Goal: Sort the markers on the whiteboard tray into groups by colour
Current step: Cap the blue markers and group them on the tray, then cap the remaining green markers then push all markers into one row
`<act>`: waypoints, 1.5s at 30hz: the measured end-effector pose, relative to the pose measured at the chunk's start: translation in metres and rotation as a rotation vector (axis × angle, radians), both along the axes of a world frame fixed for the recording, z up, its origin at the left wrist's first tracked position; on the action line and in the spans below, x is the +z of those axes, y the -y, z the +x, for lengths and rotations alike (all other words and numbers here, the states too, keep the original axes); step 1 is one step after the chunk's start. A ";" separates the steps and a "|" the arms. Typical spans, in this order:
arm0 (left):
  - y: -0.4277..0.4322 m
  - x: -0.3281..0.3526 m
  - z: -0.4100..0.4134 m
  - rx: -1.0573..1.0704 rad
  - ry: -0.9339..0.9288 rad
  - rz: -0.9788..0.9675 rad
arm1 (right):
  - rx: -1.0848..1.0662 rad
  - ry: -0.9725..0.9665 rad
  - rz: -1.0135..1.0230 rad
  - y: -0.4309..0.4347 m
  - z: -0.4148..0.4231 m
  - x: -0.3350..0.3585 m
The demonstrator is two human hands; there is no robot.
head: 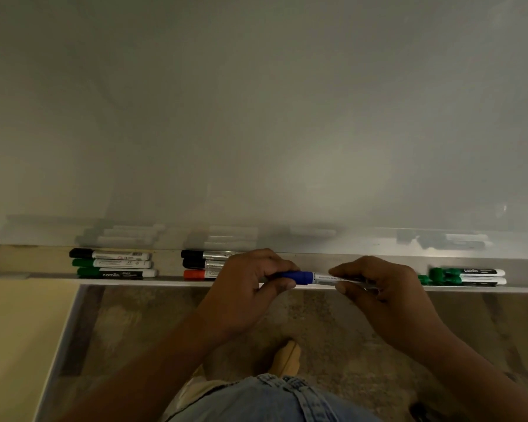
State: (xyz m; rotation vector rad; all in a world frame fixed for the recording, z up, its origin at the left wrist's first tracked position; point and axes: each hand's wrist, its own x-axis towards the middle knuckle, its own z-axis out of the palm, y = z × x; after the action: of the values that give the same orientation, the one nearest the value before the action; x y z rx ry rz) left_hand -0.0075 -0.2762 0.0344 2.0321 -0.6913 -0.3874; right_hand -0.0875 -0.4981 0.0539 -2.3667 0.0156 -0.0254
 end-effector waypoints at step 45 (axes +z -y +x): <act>0.091 -0.056 -0.010 0.023 0.243 0.355 | -0.337 0.001 -0.150 0.113 -0.017 -0.083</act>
State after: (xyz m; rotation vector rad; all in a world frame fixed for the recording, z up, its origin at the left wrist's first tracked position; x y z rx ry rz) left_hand -0.0172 -0.3671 -0.0215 2.4497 -0.7885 -0.2643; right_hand -0.1041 -0.6110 -0.0293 -2.4873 0.4253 -0.1967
